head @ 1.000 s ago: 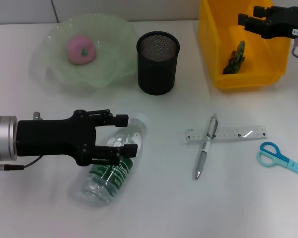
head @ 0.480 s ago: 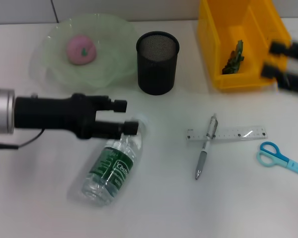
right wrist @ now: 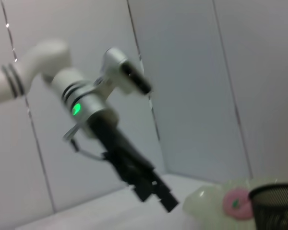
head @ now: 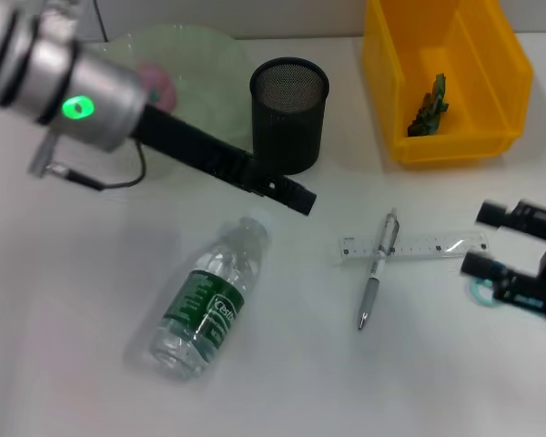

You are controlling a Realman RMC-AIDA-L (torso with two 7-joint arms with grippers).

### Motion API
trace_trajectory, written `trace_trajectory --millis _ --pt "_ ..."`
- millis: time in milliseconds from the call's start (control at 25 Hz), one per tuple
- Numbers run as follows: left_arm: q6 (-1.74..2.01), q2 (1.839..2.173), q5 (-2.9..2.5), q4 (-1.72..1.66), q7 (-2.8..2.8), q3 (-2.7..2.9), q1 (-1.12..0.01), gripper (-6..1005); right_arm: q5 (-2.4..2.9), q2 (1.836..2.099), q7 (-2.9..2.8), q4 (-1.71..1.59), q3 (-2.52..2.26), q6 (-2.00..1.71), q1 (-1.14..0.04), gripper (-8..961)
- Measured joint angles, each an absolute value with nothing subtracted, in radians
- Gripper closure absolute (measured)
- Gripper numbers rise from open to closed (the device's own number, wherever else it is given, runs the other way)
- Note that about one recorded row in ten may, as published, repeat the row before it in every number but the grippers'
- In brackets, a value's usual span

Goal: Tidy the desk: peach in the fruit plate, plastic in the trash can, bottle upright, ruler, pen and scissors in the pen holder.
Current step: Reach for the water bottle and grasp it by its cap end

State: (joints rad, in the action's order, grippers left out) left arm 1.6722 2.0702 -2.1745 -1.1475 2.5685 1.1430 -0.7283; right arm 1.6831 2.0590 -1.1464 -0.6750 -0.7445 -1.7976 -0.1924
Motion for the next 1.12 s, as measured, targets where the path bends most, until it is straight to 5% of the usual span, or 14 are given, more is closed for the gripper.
trace_trajectory --millis 240,1120 --pt "1.56 2.08 -2.399 -1.105 2.79 1.316 -0.856 209 1.736 2.062 -1.102 -0.625 -0.753 -1.792 -0.199 265" --pt "1.344 2.08 -2.477 -0.896 2.843 1.404 -0.893 239 1.737 2.063 -1.059 -0.569 -0.753 -1.78 -0.213 266"
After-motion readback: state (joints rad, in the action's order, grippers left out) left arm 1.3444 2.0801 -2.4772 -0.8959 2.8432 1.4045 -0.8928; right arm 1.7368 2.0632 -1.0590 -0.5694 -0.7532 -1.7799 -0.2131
